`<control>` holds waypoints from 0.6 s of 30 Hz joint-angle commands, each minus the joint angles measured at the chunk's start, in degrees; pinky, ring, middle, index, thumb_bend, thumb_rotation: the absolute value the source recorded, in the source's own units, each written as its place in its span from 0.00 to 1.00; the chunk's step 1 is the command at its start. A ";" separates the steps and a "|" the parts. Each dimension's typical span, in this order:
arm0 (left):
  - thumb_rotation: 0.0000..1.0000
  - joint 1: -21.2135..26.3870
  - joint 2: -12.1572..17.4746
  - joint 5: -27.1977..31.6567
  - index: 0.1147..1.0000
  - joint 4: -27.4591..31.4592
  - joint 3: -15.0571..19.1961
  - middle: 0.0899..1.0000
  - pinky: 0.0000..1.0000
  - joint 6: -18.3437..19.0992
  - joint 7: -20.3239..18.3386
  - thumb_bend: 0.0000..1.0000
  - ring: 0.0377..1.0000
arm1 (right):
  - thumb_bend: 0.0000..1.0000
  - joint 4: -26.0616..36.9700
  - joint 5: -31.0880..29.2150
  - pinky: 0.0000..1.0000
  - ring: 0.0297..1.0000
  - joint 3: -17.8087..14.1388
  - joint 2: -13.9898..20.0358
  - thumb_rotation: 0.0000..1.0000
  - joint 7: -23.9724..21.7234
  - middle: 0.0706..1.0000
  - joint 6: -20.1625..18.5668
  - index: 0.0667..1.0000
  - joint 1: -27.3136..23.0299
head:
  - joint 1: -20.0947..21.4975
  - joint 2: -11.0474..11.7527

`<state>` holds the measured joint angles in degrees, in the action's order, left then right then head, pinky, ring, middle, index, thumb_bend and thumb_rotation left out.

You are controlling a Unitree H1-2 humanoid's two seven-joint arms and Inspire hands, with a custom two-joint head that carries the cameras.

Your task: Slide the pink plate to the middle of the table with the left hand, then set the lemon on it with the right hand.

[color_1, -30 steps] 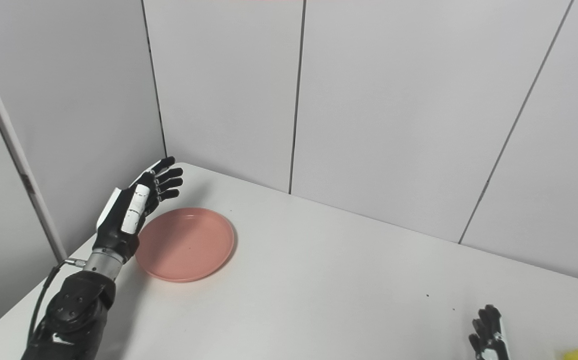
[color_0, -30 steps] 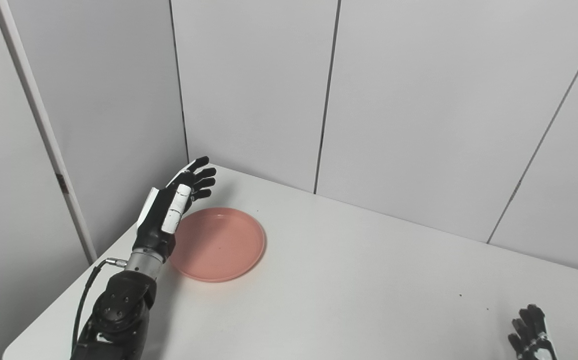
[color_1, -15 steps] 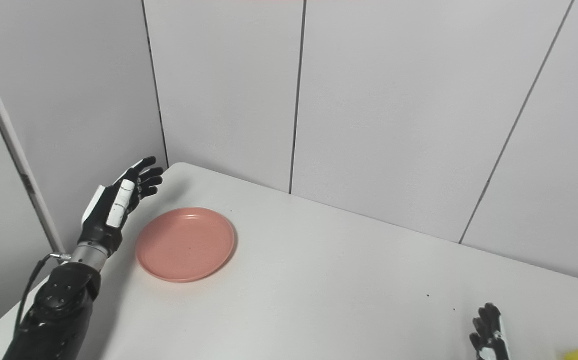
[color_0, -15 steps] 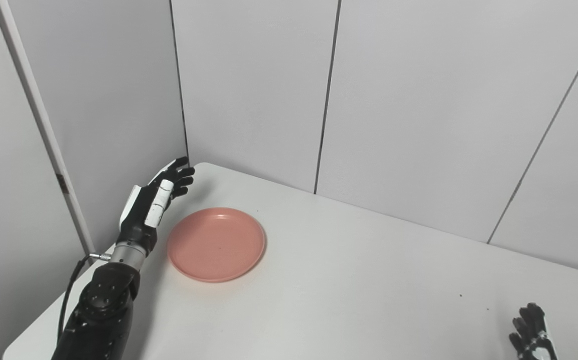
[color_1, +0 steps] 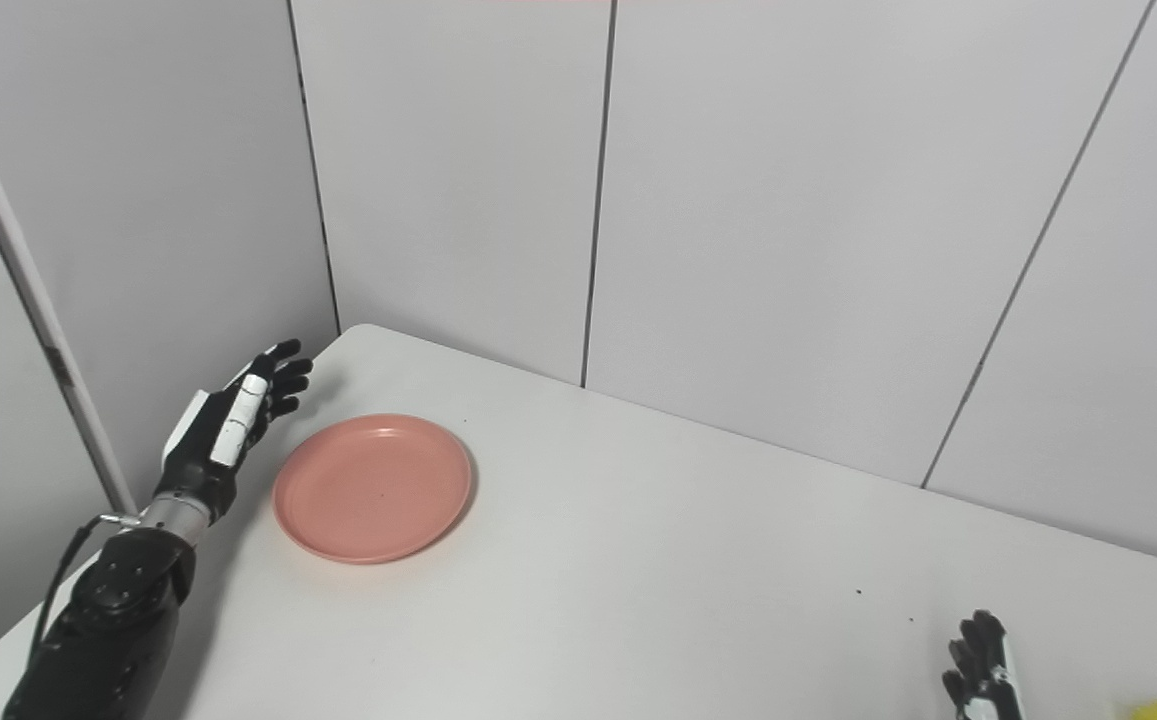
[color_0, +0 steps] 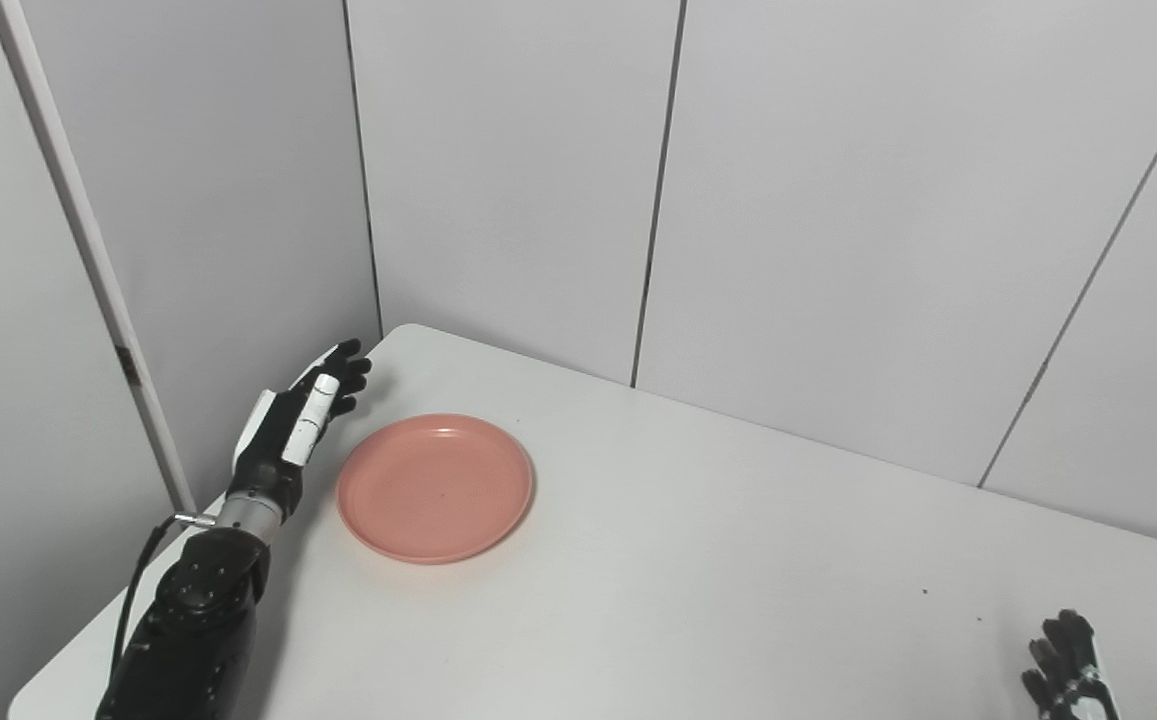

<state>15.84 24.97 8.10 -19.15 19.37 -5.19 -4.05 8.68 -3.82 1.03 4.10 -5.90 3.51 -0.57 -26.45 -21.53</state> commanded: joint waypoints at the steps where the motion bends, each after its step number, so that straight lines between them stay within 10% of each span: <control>1: 1.00 2.93 1.98 0.70 0.87 -0.50 0.47 0.87 0.91 -3.31 -0.17 0.82 0.89 | 0.49 1.71 -0.82 1.00 1.00 -0.43 0.08 1.00 -0.03 1.00 0.30 1.00 -0.83 | 0.05 -0.02; 18: 1.00 4.35 0.79 5.60 0.85 -13.23 0.90 0.87 0.87 -11.01 -3.44 0.87 0.87 | 0.60 3.36 -0.79 1.00 1.00 -0.94 -0.13 1.00 0.61 1.00 -1.58 1.00 0.00 | -0.16 -1.16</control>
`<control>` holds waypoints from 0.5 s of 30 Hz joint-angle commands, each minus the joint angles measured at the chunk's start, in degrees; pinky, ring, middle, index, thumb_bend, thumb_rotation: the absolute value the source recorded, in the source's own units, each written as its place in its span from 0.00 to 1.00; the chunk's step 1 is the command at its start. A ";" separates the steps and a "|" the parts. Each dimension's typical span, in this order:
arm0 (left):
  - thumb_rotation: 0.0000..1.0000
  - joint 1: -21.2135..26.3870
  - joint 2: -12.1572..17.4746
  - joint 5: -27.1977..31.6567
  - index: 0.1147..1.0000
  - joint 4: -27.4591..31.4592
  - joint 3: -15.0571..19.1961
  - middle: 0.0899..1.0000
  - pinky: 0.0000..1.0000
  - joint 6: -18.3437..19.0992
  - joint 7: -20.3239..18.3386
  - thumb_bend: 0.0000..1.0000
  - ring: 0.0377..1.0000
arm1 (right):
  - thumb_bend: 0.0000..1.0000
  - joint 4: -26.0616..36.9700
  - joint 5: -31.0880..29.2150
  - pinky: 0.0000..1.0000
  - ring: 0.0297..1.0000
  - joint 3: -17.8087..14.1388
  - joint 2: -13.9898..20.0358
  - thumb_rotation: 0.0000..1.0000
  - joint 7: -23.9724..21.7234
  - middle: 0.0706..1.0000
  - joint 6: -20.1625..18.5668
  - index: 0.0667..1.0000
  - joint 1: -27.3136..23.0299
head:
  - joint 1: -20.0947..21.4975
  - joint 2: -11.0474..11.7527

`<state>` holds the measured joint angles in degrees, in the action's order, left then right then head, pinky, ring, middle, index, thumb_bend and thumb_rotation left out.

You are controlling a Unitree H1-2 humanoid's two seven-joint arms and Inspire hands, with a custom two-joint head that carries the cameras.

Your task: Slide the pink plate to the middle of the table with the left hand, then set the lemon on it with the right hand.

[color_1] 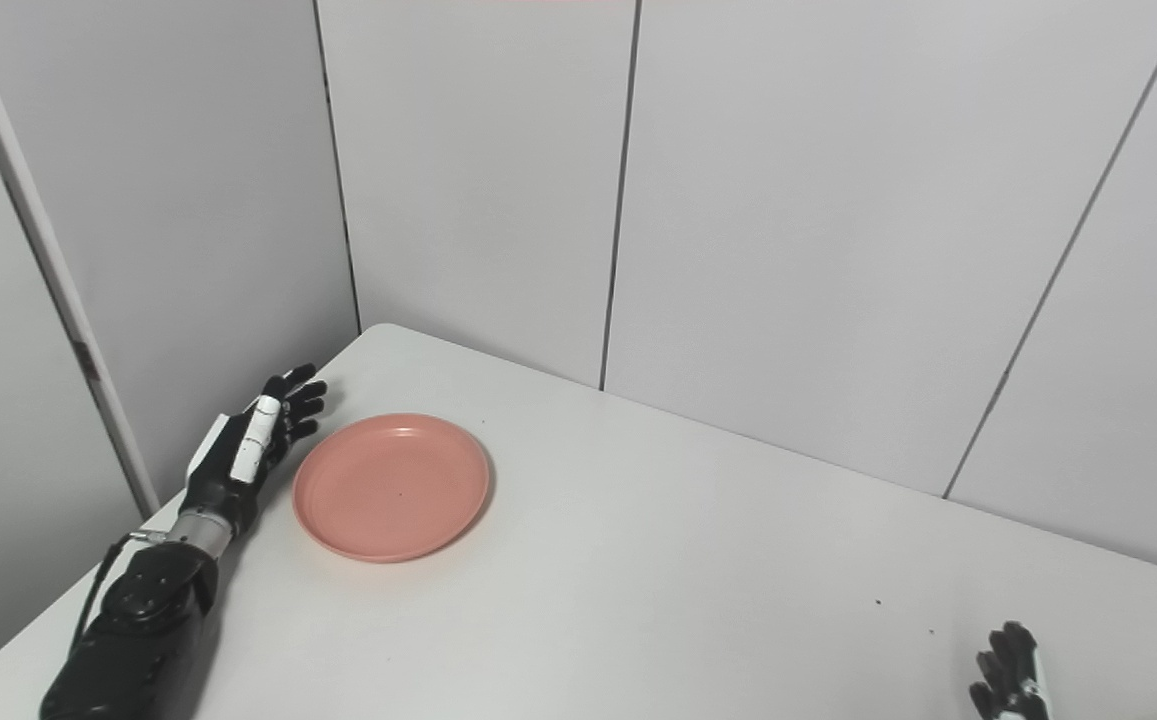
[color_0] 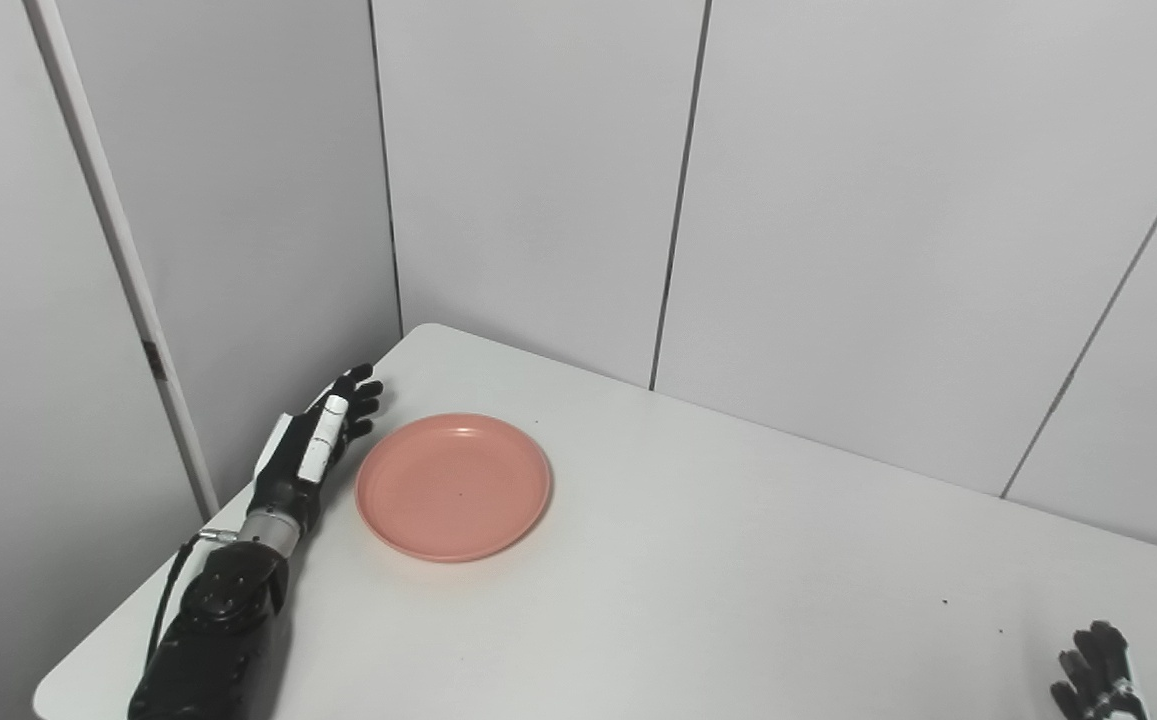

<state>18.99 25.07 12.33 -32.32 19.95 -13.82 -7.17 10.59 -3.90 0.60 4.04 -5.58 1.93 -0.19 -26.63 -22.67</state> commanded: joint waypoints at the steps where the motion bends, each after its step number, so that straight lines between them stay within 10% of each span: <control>1: 1.00 1.23 0.53 1.65 0.85 -0.14 0.40 0.87 0.87 -2.38 -0.46 0.87 0.87 | 0.60 1.52 -0.74 1.00 1.00 -0.52 -0.06 1.00 0.25 1.00 0.03 1.00 -0.33 | 0.02 -0.02; 15: 1.00 -0.29 -3.42 3.69 0.86 0.37 -1.19 0.87 0.83 -3.71 -2.27 0.82 0.86 | 0.63 2.04 -0.83 1.00 1.00 -0.47 0.49 1.00 -0.41 1.00 0.24 1.00 -0.11 | 0.92 -1.38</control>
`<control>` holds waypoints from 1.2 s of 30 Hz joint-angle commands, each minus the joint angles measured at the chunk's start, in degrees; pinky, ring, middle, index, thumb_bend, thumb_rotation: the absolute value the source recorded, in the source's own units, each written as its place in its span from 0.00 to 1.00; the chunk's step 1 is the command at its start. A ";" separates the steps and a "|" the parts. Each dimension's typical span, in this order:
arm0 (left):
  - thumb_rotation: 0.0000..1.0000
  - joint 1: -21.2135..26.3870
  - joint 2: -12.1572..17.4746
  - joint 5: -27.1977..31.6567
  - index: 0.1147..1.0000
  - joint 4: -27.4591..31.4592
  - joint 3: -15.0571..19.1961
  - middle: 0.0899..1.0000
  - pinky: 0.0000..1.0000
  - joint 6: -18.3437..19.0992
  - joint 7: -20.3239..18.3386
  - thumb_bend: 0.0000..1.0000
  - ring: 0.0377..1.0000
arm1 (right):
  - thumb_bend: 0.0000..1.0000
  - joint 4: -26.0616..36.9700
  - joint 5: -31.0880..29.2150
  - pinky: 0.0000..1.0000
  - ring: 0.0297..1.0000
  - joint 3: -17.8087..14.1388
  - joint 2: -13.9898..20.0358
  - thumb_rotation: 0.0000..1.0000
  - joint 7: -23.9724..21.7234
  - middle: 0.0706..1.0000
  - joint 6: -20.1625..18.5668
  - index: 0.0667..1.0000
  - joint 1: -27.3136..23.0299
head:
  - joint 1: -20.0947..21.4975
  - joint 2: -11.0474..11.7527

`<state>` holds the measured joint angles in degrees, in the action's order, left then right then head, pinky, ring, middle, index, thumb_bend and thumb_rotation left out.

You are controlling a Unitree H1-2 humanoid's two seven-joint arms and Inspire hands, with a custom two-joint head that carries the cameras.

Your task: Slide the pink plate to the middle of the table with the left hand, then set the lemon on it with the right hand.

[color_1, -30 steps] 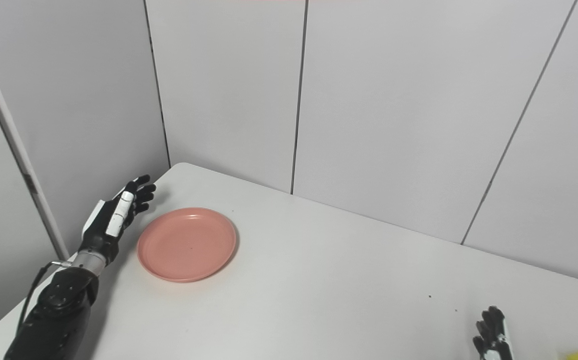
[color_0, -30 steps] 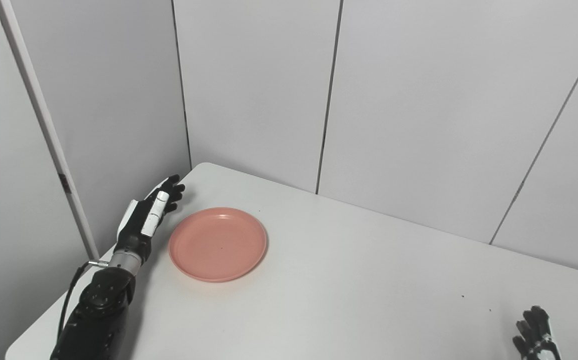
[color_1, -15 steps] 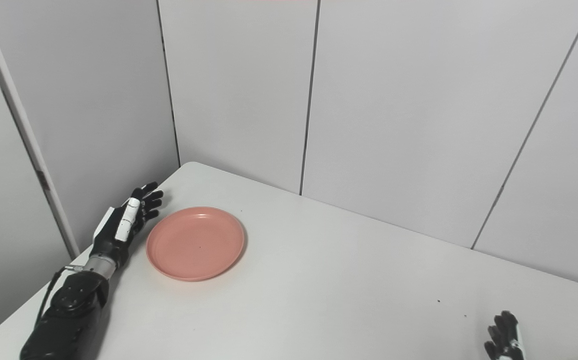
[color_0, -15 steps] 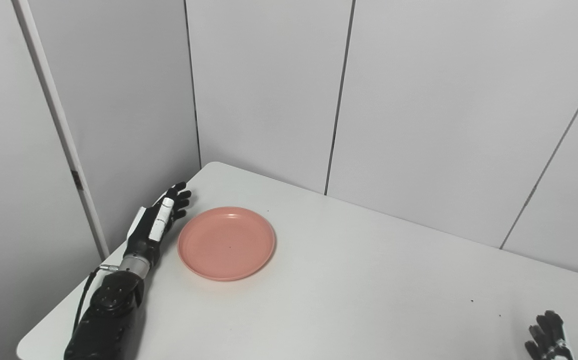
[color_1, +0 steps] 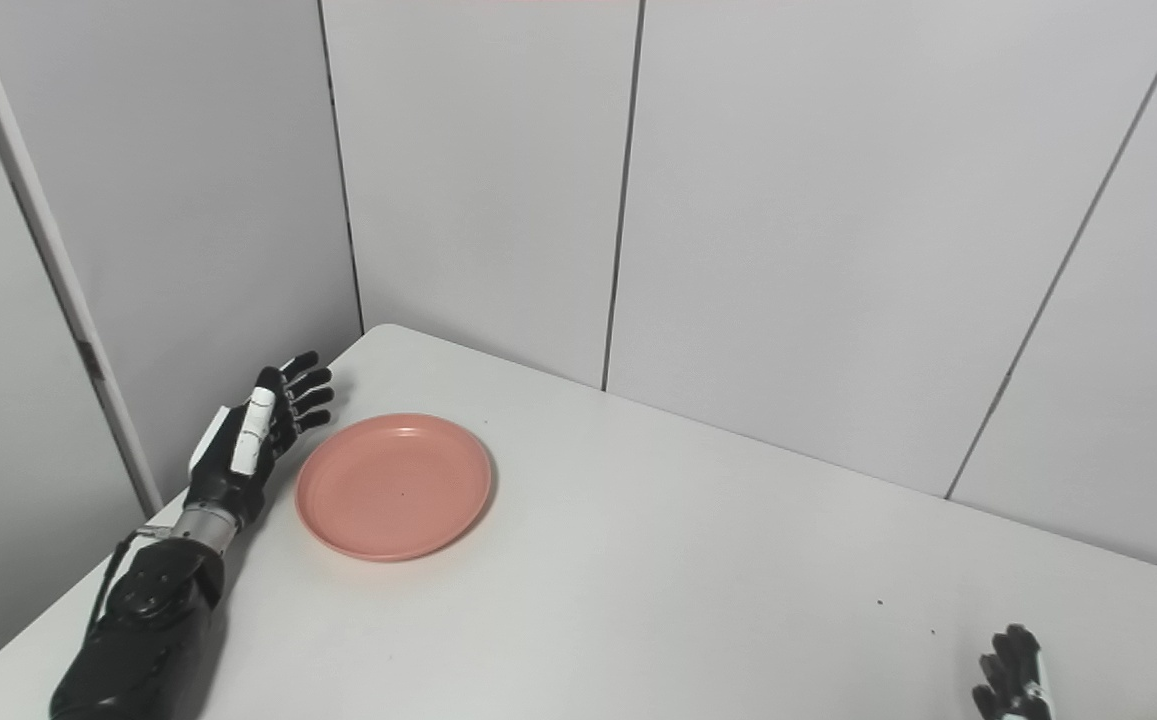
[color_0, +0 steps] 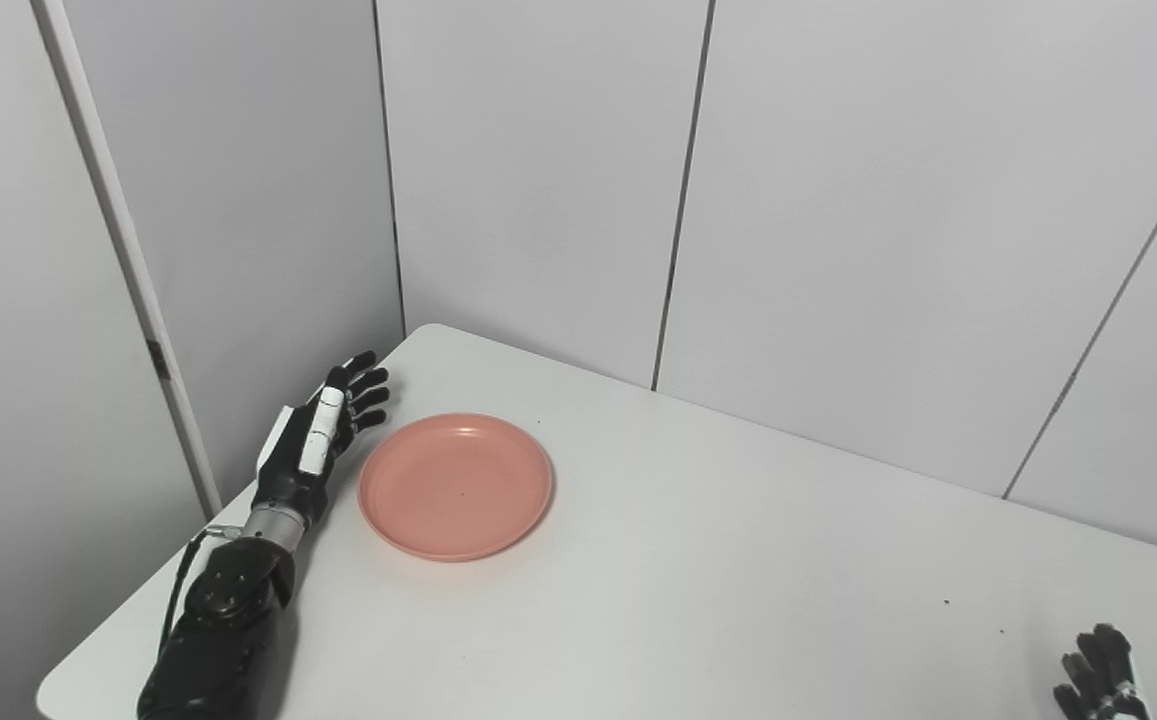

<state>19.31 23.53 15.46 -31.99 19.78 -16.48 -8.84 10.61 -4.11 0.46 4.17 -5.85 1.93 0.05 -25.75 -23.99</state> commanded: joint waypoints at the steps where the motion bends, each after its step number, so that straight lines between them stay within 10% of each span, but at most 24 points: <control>1: 1.00 -0.78 -2.00 0.45 0.85 0.26 -1.25 0.87 0.85 -1.08 -0.73 0.84 0.87 | 0.63 2.03 -0.52 1.00 1.00 -0.32 0.38 1.00 -0.12 1.00 0.34 1.00 -0.34 | 0.04 -0.06; 36: 1.00 -3.07 -2.75 -6.19 0.94 3.79 -6.23 0.96 1.00 1.37 0.77 0.83 0.96 | 0.56 3.93 -0.05 1.00 1.00 -0.02 0.24 1.00 0.15 1.00 -1.21 1.00 -0.18 | -0.38 -0.83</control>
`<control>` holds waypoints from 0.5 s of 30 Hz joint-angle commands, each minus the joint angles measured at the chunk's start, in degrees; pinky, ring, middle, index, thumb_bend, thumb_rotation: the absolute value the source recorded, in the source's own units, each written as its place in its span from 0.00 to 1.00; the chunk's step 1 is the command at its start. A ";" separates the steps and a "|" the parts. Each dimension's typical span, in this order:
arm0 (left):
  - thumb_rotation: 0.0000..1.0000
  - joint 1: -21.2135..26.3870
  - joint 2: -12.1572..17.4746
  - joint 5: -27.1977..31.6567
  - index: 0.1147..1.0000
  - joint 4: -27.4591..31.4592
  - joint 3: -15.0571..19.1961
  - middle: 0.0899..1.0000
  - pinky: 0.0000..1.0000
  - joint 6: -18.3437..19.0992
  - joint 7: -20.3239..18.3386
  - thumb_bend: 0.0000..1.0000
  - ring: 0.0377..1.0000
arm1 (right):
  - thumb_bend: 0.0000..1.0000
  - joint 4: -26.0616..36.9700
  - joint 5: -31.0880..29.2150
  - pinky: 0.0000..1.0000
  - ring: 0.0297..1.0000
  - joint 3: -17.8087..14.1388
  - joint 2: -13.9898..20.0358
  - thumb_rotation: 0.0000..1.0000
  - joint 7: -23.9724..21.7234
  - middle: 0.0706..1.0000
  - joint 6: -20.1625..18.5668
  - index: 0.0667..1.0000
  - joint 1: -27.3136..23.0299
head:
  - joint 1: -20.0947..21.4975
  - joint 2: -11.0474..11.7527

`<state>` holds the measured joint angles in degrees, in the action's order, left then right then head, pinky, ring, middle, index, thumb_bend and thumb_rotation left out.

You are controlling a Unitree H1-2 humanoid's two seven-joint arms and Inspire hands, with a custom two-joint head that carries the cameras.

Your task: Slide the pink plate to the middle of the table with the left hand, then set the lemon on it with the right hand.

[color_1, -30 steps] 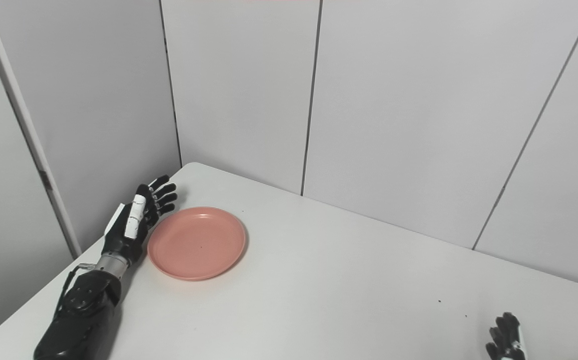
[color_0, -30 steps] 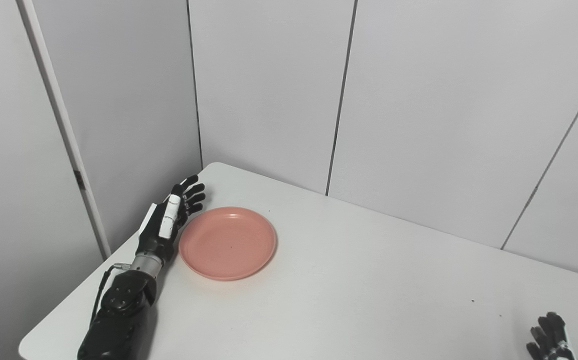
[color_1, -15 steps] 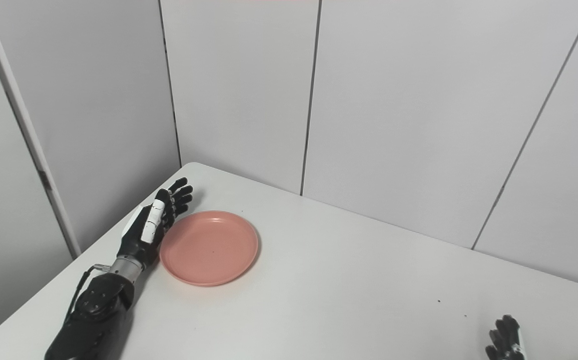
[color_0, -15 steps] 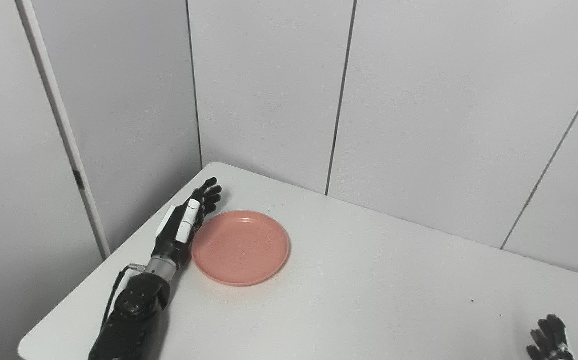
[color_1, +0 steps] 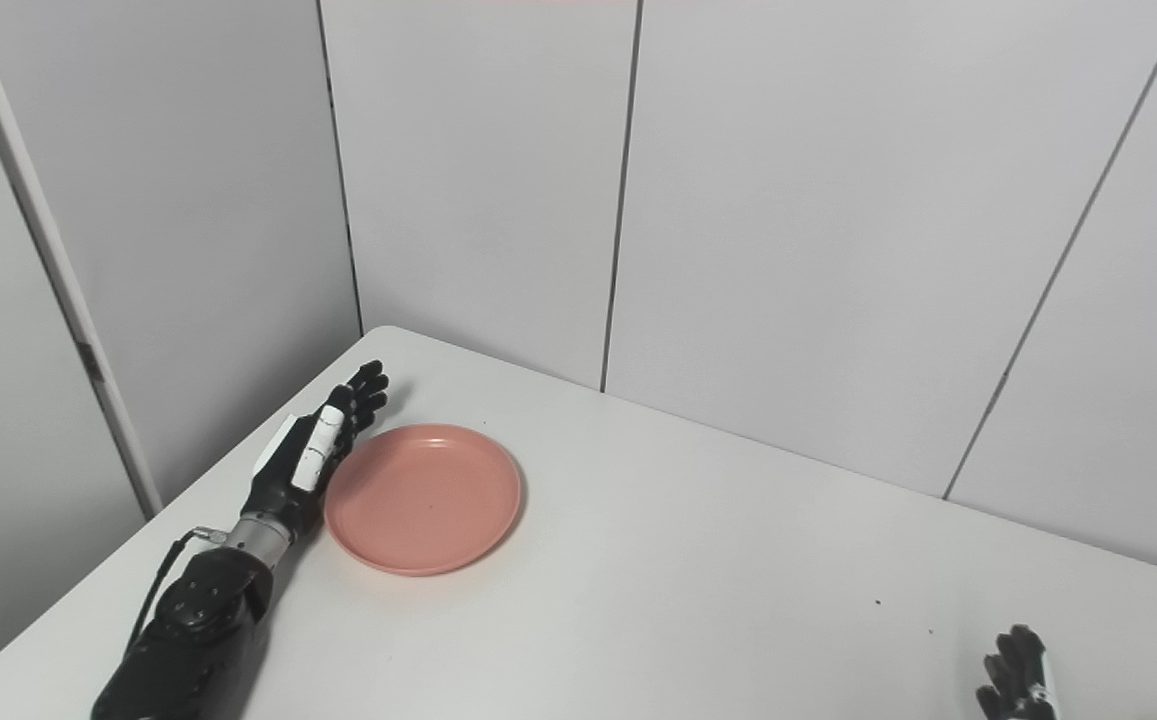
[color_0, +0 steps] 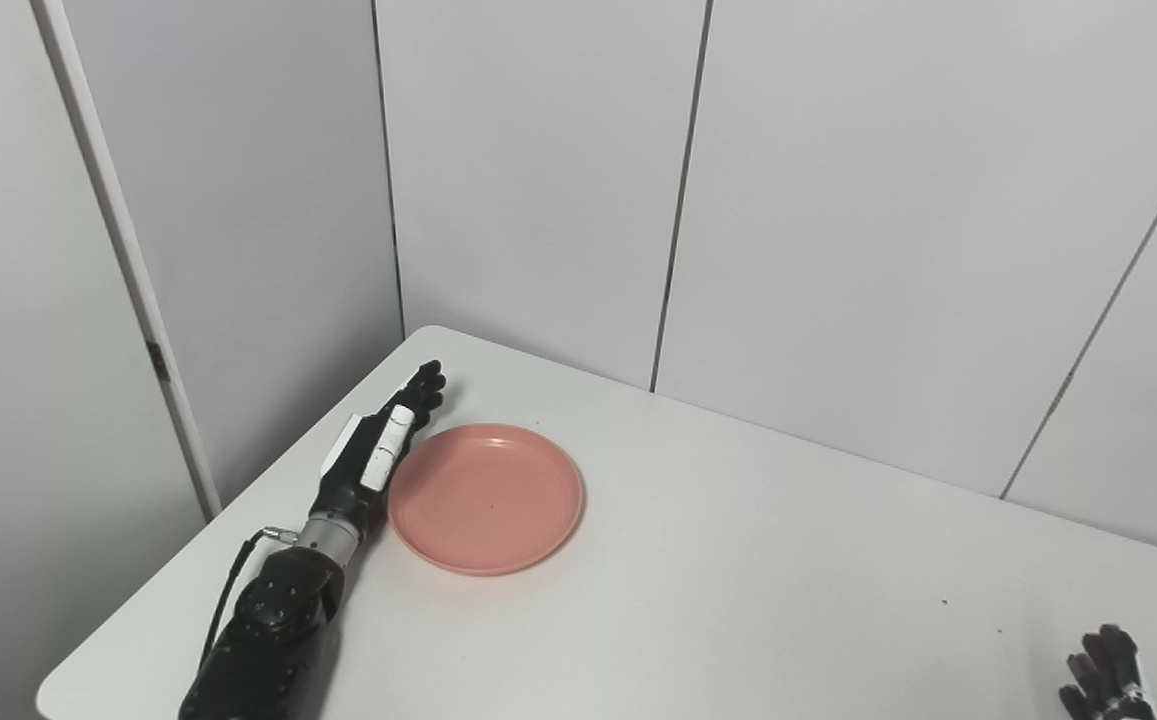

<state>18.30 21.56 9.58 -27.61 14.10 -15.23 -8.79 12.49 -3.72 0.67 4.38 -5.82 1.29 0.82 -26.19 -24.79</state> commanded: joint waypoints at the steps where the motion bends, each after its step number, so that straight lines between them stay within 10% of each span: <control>1: 1.00 -2.17 -0.88 -0.39 0.94 -0.29 -0.55 0.96 1.00 0.30 0.82 0.83 0.96 | 0.56 2.03 -0.37 1.00 1.00 -0.23 0.01 1.00 0.17 1.00 -0.53 1.00 -0.96 | 0.07 -0.10; 15: 1.00 -5.65 -5.41 3.44 0.93 10.06 -1.84 0.94 0.95 9.26 -0.86 0.86 0.94 | 0.51 3.96 0.58 1.00 1.00 0.12 -0.48 1.00 0.74 1.00 -2.63 1.00 -0.83 | 3.23 -1.44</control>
<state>13.68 17.44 12.27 -17.23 13.40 -6.49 -9.20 13.89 -3.00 1.06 4.07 -5.59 -0.87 0.91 -23.03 -26.19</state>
